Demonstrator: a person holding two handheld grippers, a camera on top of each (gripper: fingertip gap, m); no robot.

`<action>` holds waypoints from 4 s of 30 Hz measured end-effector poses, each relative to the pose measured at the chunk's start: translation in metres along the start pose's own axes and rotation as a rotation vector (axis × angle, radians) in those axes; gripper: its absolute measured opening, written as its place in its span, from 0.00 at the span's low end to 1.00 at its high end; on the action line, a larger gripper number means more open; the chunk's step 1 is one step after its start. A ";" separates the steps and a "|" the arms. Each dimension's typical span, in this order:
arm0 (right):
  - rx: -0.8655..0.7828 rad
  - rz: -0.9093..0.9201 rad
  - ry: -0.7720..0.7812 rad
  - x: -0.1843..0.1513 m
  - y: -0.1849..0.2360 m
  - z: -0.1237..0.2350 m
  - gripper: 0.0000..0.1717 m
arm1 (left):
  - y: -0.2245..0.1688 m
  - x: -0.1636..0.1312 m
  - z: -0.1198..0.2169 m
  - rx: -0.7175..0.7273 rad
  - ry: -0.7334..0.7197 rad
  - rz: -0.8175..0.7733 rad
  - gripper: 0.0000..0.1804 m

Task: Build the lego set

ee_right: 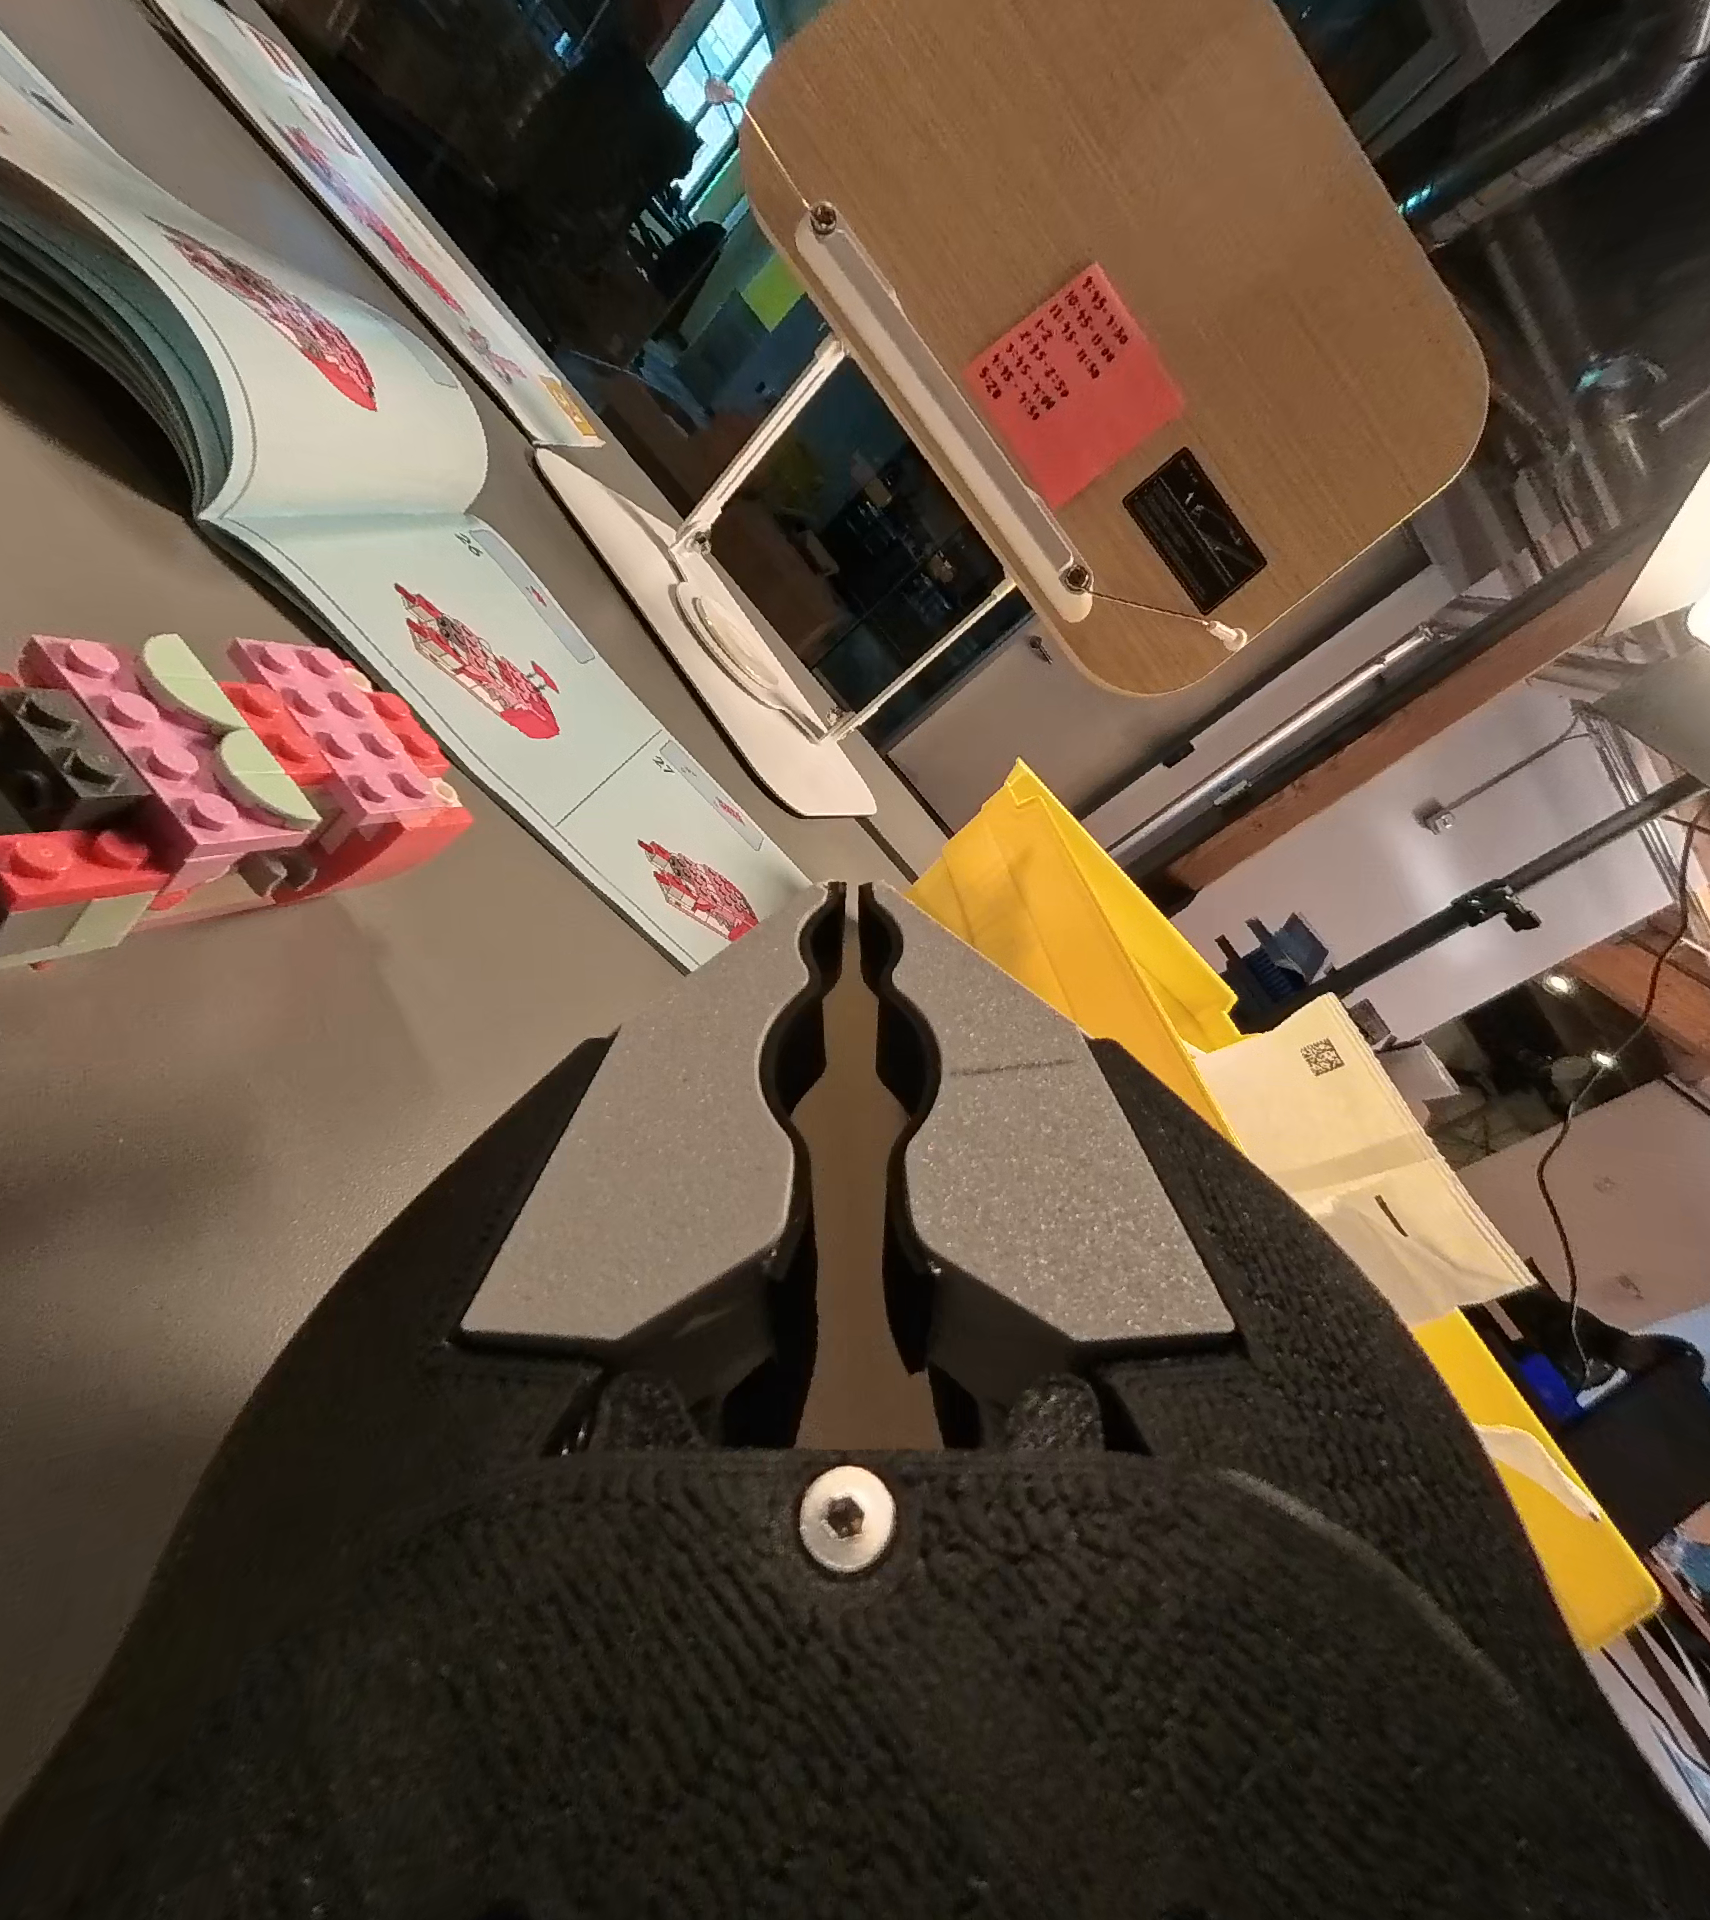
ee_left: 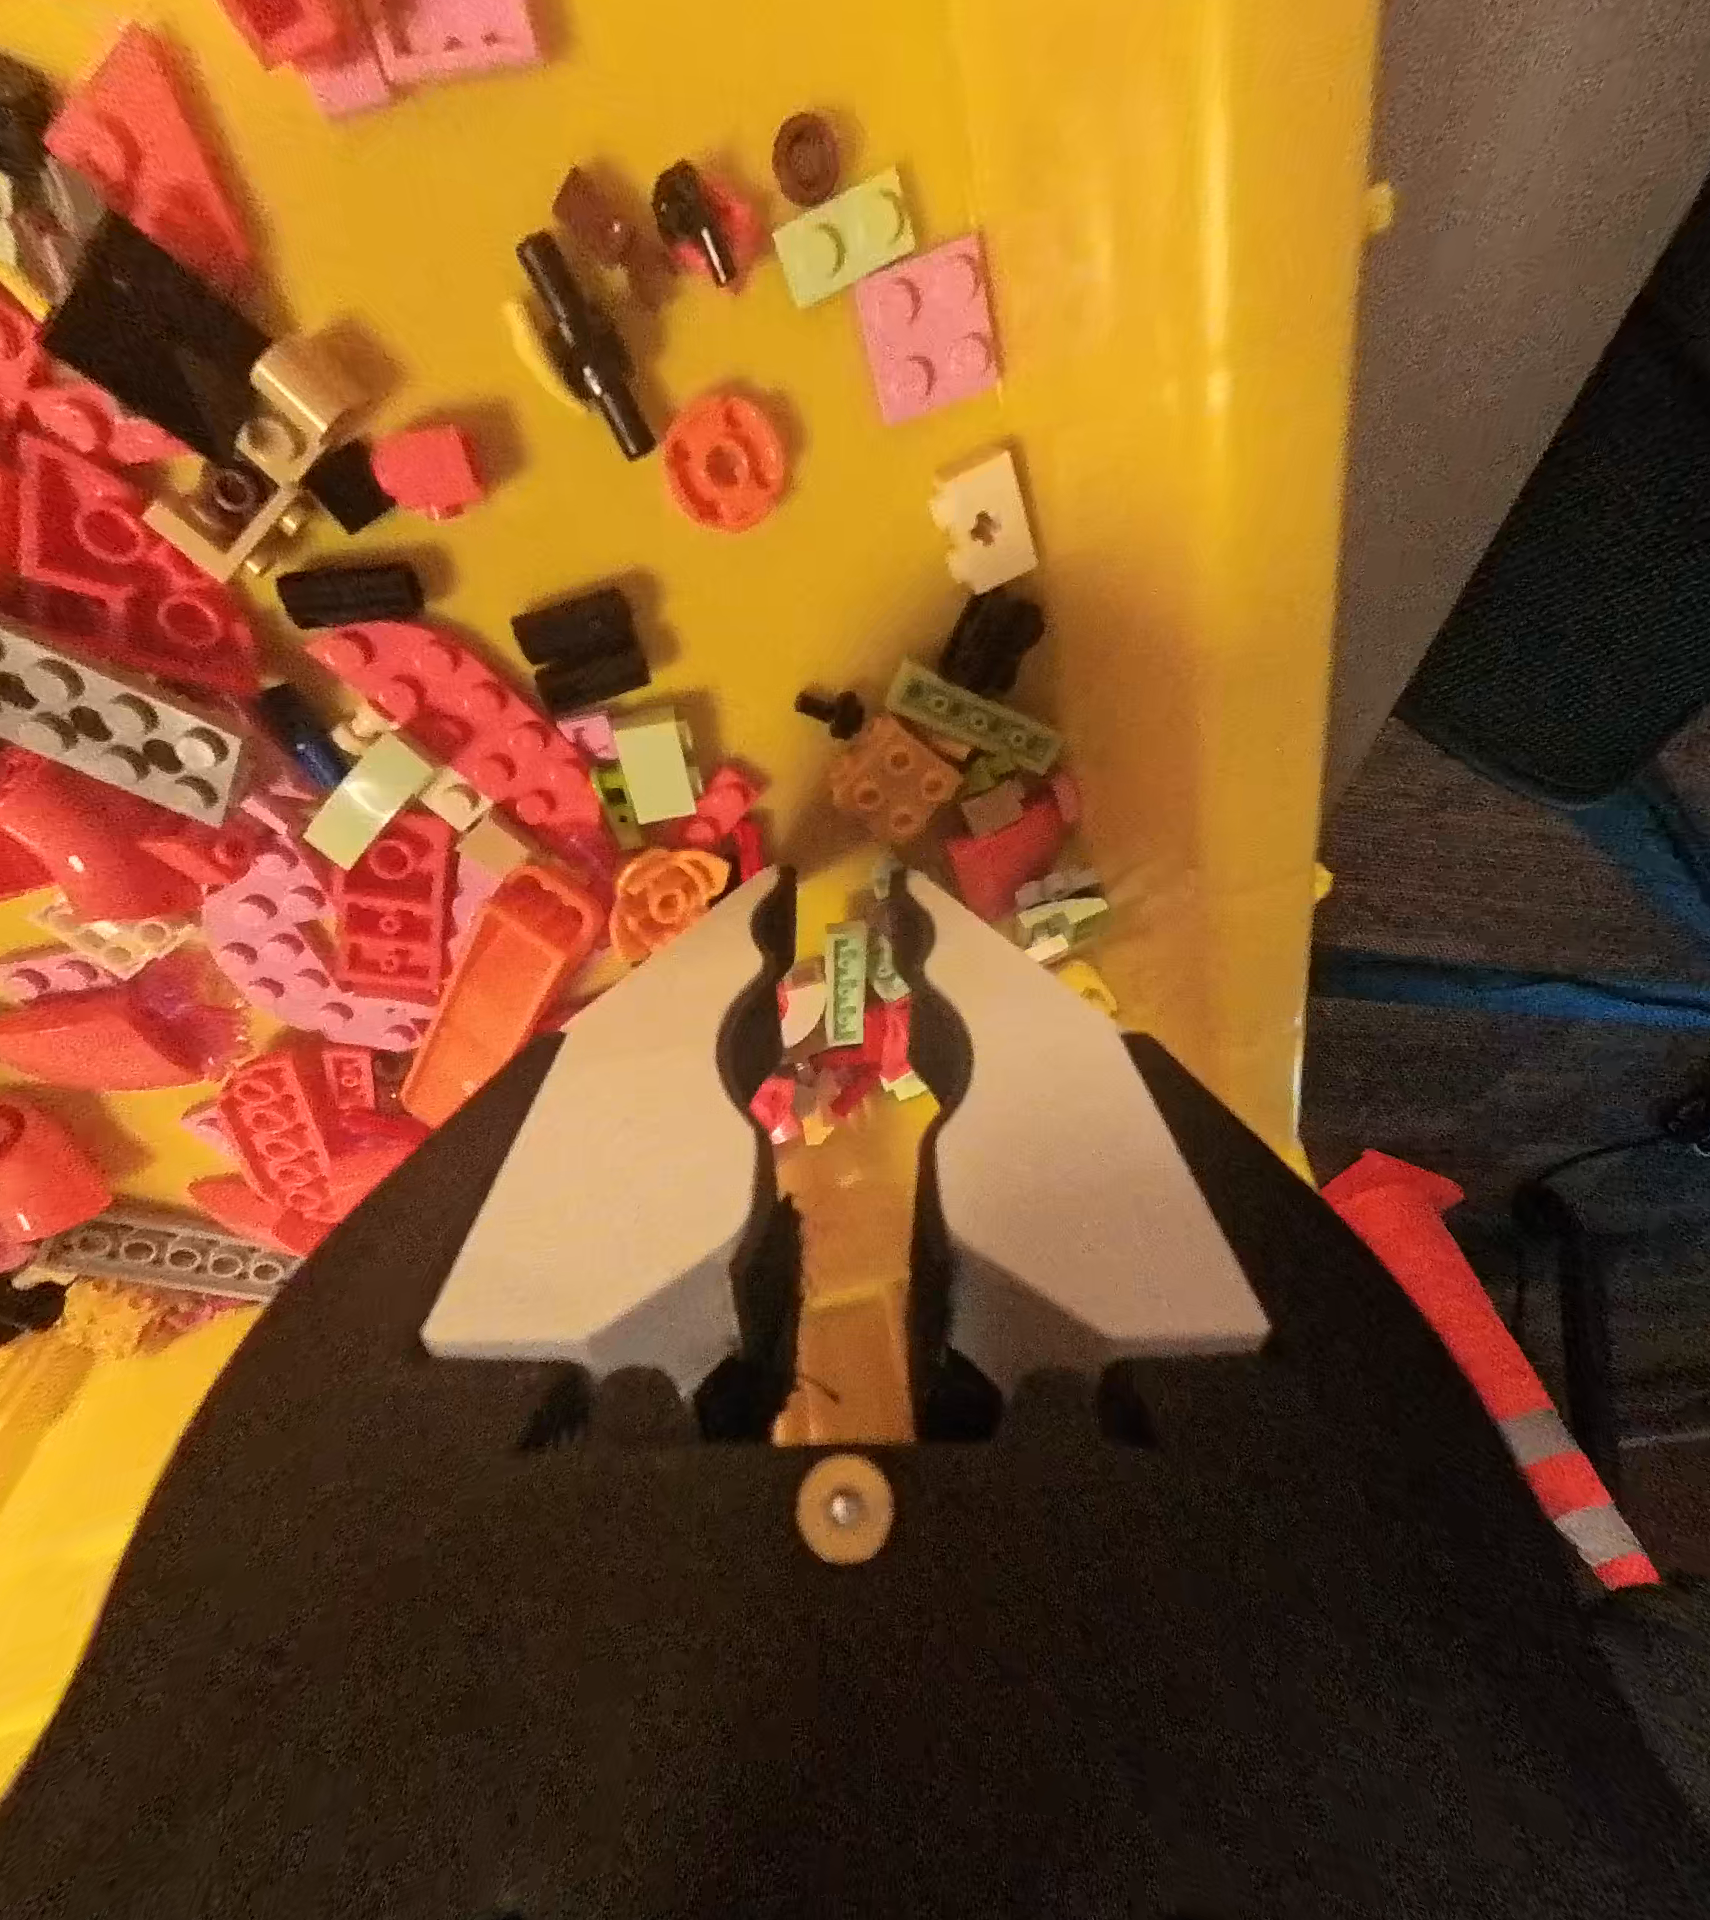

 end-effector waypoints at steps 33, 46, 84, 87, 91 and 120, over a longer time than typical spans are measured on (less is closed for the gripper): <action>0.004 -0.001 -0.014 0.001 0.000 0.002 0.00 | -0.001 -0.003 -0.001 0.107 0.010 0.067 0.07; 0.005 0.000 -0.013 0.001 0.000 0.002 0.00 | -0.003 -0.006 0.000 0.072 0.002 0.038 0.14; 0.019 0.006 -0.011 0.001 0.001 0.002 0.00 | 0.006 -0.009 0.010 0.003 -0.079 0.319 0.06; 0.021 0.006 -0.010 0.001 0.001 0.002 0.00 | 0.004 -0.011 0.011 -0.018 -0.077 0.305 0.02; 0.020 0.007 -0.009 0.001 0.001 0.002 0.00 | 0.003 -0.014 0.008 -0.015 -0.017 0.289 0.03; 0.022 0.005 -0.011 0.002 0.001 0.002 0.00 | 0.005 -0.016 0.001 -0.003 0.013 0.323 0.05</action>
Point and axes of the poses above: each gripper's, where its closed fingertips meet, z back along the fingers, x out of its top, y = z × x across the jaws, the point moved 9 cm from there along z, back along the fingers, and after that the axes turned 3 degrees about -z, right-handed, at the moved point
